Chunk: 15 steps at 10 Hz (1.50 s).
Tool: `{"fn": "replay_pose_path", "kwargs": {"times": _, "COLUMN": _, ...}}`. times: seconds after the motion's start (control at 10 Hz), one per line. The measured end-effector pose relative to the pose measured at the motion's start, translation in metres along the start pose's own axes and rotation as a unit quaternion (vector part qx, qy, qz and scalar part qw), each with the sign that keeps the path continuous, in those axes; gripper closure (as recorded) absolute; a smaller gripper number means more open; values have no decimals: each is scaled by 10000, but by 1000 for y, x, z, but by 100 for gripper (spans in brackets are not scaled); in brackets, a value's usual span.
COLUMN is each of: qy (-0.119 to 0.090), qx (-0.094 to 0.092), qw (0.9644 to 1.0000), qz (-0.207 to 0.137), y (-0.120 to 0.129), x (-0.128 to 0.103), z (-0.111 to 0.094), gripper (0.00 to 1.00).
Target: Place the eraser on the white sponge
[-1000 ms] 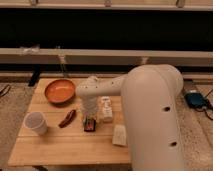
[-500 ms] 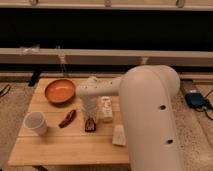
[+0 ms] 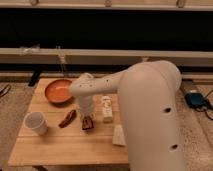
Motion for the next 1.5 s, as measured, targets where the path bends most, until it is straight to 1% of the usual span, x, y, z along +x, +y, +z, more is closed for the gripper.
{"fn": "replay_pose_path", "kwargs": {"times": 0.2, "qy": -81, "qx": -48, "qw": 10000, "qz": -4, "y": 2, "x": 16, "z": -21, "gripper": 100}}
{"fn": "replay_pose_path", "kwargs": {"times": 0.3, "qy": -80, "qx": -67, "qw": 9999, "qz": 80, "y": -2, "x": 30, "z": -31, "gripper": 100}}
{"fn": "replay_pose_path", "kwargs": {"times": 0.4, "qy": -35, "qx": -51, "qw": 9996, "qz": 278, "y": -15, "x": 52, "z": -39, "gripper": 100}}
{"fn": "replay_pose_path", "kwargs": {"times": 0.5, "qy": 8, "qx": -34, "qw": 9992, "qz": 404, "y": -24, "x": 63, "z": -41, "gripper": 100}}
{"fn": "replay_pose_path", "kwargs": {"times": 0.6, "qy": 68, "qx": -12, "qw": 9981, "qz": 618, "y": -39, "x": 77, "z": -42, "gripper": 100}}
{"fn": "replay_pose_path", "kwargs": {"times": 0.7, "qy": 149, "qx": 39, "qw": 9960, "qz": 878, "y": -58, "x": 94, "z": -42, "gripper": 100}}
{"fn": "replay_pose_path", "kwargs": {"times": 0.8, "qy": 188, "qx": 63, "qw": 9943, "qz": 1044, "y": -70, "x": 102, "z": -42, "gripper": 100}}
{"fn": "replay_pose_path", "kwargs": {"times": 1.0, "qy": 265, "qx": 119, "qw": 9889, "qz": 1458, "y": -103, "x": 118, "z": -38, "gripper": 100}}
{"fn": "replay_pose_path", "kwargs": {"times": 1.2, "qy": 296, "qx": 138, "qw": 9839, "qz": 1760, "y": -130, "x": 124, "z": -33, "gripper": 100}}
{"fn": "replay_pose_path", "kwargs": {"times": 1.3, "qy": 311, "qx": 119, "qw": 9813, "qz": 1895, "y": -141, "x": 124, "z": -29, "gripper": 100}}
{"fn": "replay_pose_path", "kwargs": {"times": 1.4, "qy": 306, "qx": 48, "qw": 9797, "qz": 1982, "y": -149, "x": 122, "z": -22, "gripper": 100}}
{"fn": "replay_pose_path", "kwargs": {"times": 1.5, "qy": 317, "qx": 15, "qw": 9791, "qz": 2010, "y": -154, "x": 120, "z": -18, "gripper": 97}}
